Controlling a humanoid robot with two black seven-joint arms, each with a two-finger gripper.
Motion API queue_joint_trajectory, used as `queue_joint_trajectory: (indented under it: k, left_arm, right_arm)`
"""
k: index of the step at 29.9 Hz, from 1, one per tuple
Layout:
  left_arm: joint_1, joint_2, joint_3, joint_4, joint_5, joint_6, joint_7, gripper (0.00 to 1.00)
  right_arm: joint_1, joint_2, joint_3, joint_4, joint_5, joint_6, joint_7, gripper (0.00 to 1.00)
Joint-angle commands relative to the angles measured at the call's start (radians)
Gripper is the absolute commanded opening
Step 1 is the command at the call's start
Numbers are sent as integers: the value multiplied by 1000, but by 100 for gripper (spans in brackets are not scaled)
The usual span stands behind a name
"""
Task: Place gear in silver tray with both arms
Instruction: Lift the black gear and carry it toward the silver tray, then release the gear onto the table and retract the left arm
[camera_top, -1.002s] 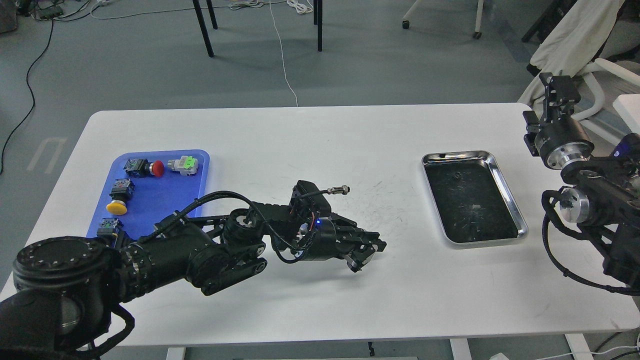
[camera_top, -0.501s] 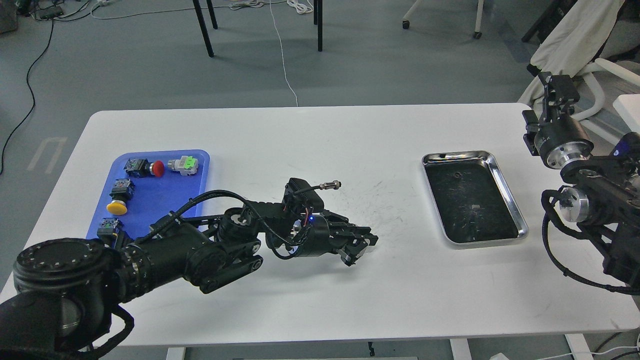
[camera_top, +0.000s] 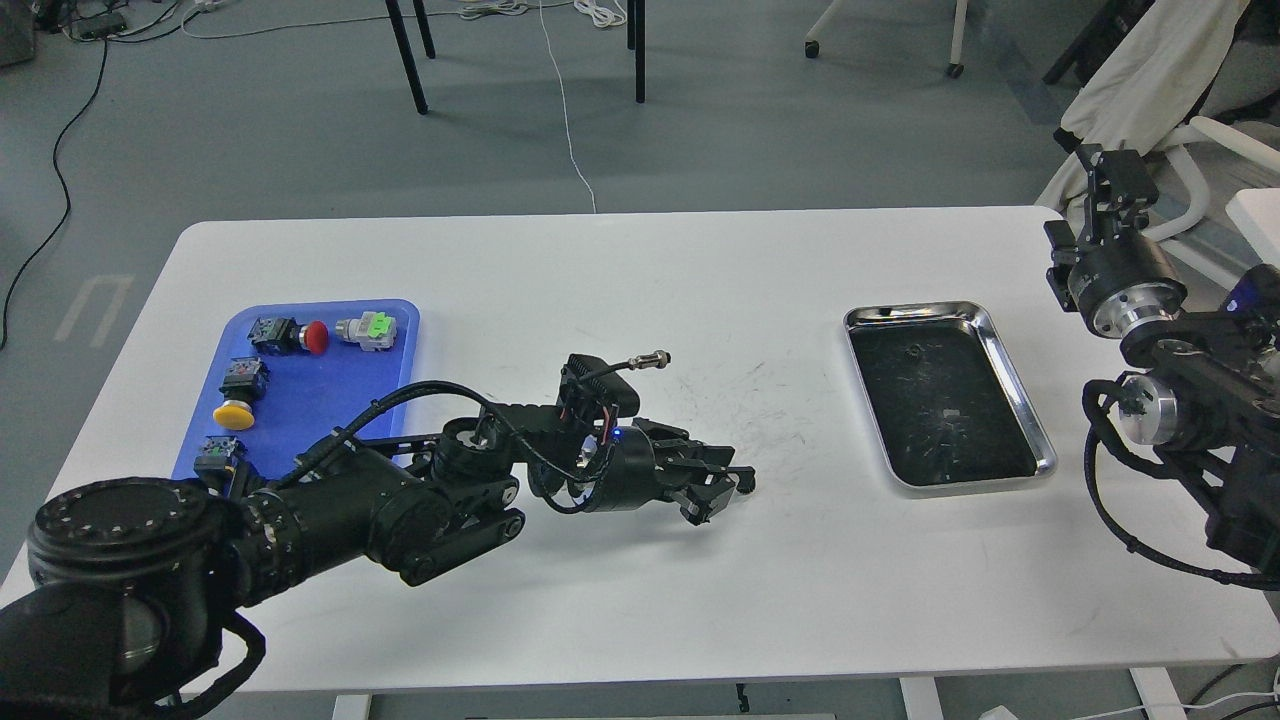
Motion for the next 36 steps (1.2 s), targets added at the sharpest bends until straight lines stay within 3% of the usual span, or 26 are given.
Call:
queue_joint_trajectory:
  k: [1,7,17,27,31,36]
  left_arm:
    - [0,0,-11,0,-3,1,0,39]
    - [-23,17,-49,-5,-105,0,0,46]
    - [-181,322,-55,7,-574,-10,0,70]
    - [-152,509,-55,12,-901,-11,0,81]
    - [-101,540,-55,45,-1047,-16,0,98]
    - [-58,548,-77,122,-1234,-81,0,99]
  right_arm:
    - [1,0,0,0,1,0,0,96]
    - [37,-2,-27,3,1,1,-3,96]
    - [165,-28,-195,12,0,6,-5,96]
    - [337,-28,-399,20,-2,11,-5,96]
    - [414,-25,-532,31,-43,12,-5,96]
    - [501,-26,-639,116,-87,17,-3,96]
